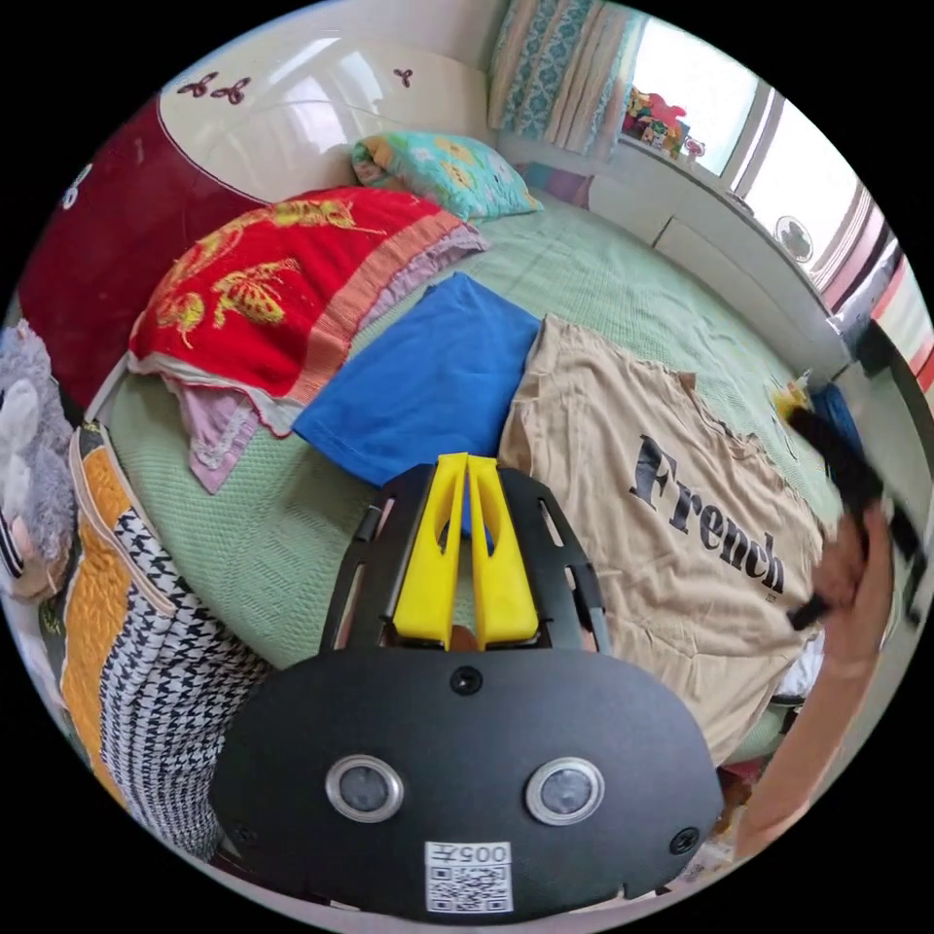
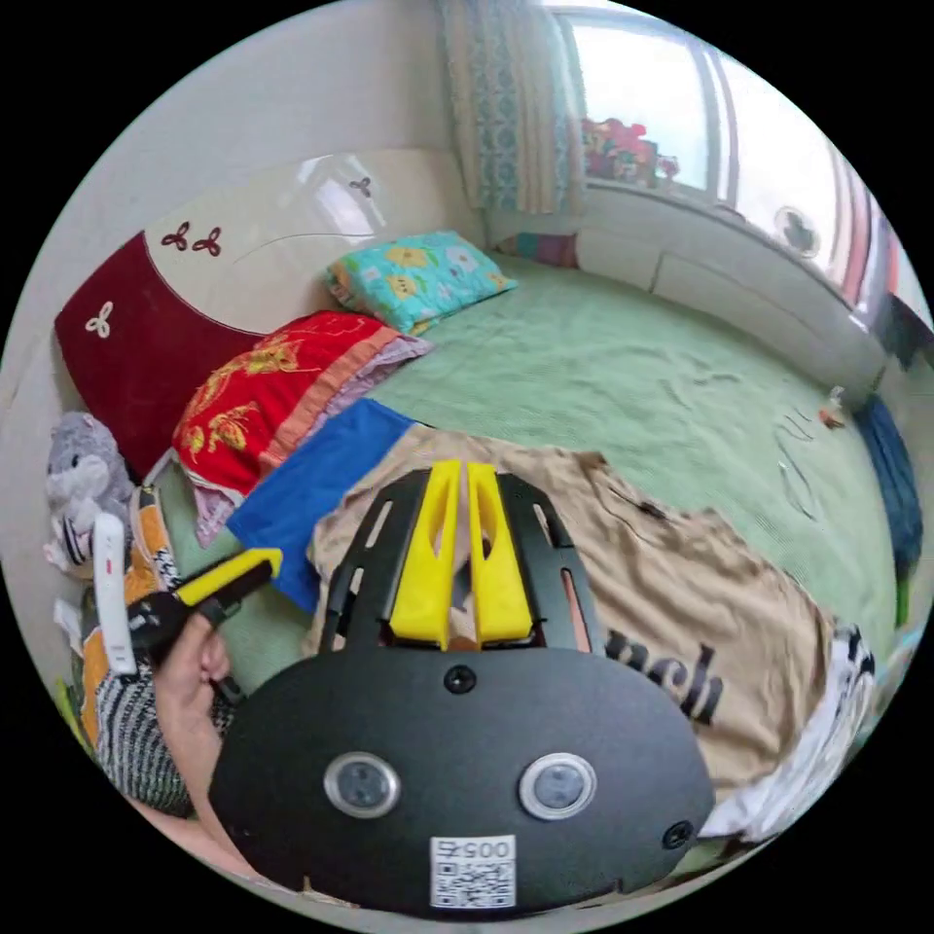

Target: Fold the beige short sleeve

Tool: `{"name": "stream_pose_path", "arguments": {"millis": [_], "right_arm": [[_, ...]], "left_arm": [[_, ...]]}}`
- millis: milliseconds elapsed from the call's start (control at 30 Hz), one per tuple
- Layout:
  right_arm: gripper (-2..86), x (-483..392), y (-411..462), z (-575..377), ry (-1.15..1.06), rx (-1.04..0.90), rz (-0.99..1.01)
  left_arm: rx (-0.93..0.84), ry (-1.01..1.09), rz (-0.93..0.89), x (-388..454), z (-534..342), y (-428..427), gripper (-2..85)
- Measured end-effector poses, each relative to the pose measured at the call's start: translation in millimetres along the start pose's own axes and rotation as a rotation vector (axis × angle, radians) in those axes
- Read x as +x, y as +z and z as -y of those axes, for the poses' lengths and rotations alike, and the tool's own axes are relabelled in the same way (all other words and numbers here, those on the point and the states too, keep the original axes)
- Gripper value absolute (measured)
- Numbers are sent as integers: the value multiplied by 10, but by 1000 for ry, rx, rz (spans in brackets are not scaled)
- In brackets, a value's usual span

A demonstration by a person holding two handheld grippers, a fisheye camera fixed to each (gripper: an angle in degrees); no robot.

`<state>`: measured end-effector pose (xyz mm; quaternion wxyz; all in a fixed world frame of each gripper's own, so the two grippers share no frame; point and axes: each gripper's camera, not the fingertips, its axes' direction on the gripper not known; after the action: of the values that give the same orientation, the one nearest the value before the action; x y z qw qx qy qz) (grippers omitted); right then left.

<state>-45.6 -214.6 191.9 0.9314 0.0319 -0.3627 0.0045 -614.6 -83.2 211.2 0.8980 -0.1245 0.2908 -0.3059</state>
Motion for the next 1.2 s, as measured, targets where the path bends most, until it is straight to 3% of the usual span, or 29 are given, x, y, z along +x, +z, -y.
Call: {"name": "stream_pose_path", "arguments": {"millis": [67,133,200,300,400,500,600,700,800,933,1200], "right_arm": [[-7,221,-263,-610,63,-47,-95],[-9,533,-569,-1285,264,-144,-175],[-9,677,-746,-1626,334,-191,-166],[-10,773,-935,-1930,350,-254,-150],[-10,769,-1069,-2209,324,-276,-97],[-10,772,-1181,-2600,303,-306,-34],[-11,862,-1167,-3042,280,-341,-147],[-11,1054,-1056,-3426,290,-352,-228],[-10,1268,-1010,-3751,357,-421,-157],[0,1425,-1237,-4230,348,-307,-103],[68,1488,-1239,-4752,328,-319,-77]], "left_arm": [[9,49,-15,230,-116,-209,-6],[11,99,-50,530,-261,-438,-7],[13,211,-178,1014,-610,-680,-7],[-126,349,-269,1627,-1203,-684,-7],[-302,431,-224,2043,-1818,-536,-7],[-362,472,-145,2257,-2299,-518,-6],[-393,495,-75,2407,-2611,-544,-6],[-380,493,-69,2532,-2794,-674,-6],[-350,498,-94,2662,-2940,-877,-6],[-330,513,-178,2841,-3133,-1076,-6],[-321,568,-182,3387,-3594,-1268,-6]]}}
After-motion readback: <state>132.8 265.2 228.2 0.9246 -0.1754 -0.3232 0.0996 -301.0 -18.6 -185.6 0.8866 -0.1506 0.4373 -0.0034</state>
